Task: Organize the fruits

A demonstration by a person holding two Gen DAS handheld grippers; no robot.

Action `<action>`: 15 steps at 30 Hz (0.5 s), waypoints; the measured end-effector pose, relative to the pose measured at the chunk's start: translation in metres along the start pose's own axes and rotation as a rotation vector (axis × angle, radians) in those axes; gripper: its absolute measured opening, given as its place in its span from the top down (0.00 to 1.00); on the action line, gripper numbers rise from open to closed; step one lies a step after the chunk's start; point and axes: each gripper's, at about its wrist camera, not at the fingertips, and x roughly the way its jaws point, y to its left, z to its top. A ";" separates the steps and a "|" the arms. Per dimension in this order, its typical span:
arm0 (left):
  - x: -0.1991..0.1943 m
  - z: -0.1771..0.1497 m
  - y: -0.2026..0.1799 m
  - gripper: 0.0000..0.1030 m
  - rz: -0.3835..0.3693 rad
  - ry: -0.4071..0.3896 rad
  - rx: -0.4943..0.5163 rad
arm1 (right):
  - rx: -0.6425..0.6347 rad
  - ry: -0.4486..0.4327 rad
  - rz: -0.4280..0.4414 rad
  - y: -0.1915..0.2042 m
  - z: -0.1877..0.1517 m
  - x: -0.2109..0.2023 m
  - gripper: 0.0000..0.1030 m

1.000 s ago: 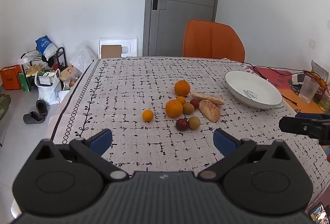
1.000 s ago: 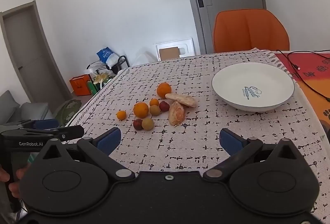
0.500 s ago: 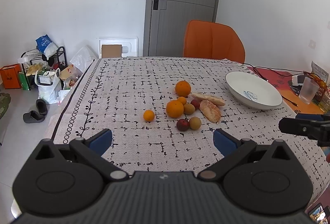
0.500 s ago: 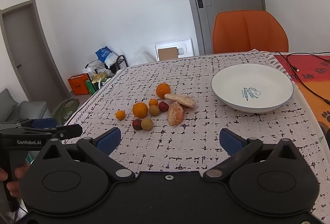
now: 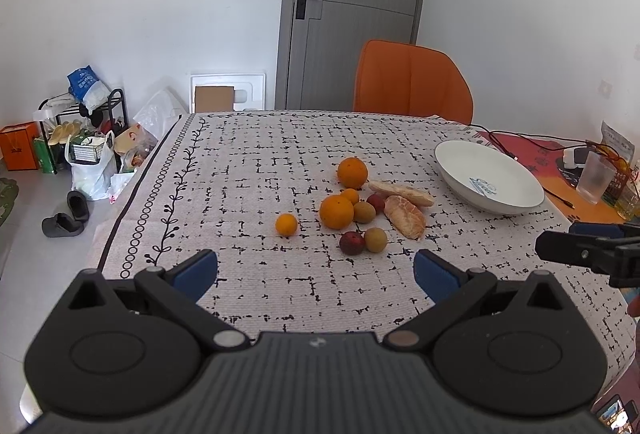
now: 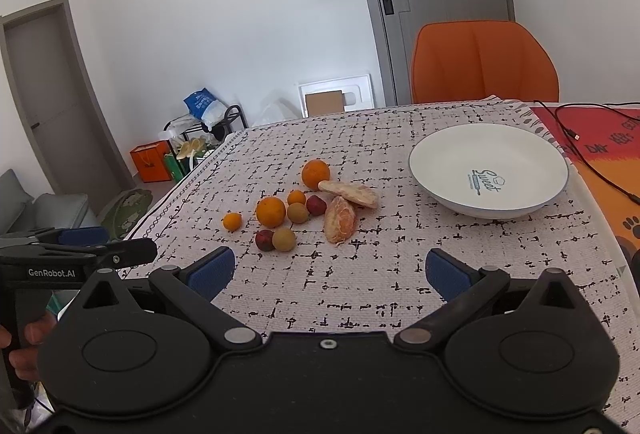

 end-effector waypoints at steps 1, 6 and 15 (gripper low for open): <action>-0.001 0.000 0.000 0.00 -0.001 -0.001 0.000 | -0.001 0.000 0.000 0.000 0.000 0.000 0.00; -0.002 0.000 0.000 0.00 -0.002 -0.006 0.002 | -0.007 0.001 0.000 0.002 0.000 0.001 0.00; -0.004 0.001 0.003 0.00 0.002 -0.016 -0.007 | -0.014 0.006 -0.006 0.003 -0.001 0.002 0.00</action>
